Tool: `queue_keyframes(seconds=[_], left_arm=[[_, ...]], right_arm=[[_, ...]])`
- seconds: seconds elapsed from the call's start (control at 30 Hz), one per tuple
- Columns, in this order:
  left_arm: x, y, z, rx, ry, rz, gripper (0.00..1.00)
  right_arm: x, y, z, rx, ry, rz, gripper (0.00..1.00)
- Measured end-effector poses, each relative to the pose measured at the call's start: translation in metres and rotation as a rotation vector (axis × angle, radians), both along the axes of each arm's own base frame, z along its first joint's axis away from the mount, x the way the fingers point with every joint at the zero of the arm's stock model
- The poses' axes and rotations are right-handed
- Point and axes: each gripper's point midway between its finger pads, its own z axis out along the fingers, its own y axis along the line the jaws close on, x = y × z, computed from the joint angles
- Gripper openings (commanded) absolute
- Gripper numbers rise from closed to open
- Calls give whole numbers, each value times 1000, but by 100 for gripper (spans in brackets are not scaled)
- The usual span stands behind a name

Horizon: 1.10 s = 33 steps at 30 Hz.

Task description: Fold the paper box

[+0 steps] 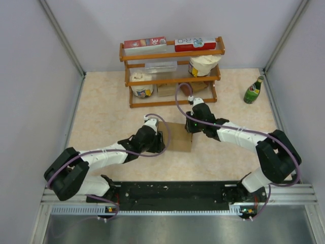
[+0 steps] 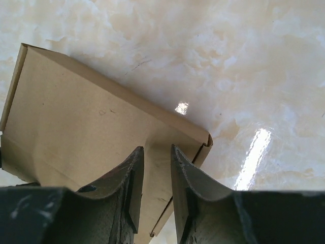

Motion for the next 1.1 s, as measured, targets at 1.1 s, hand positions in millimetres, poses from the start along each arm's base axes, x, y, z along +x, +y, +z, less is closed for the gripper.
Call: queue_keyframes(seconds=[1.1], left_arm=[[13,4,-6,66,-42,12,59]], right_arm=[[14,4,-7,32,19,4,26]])
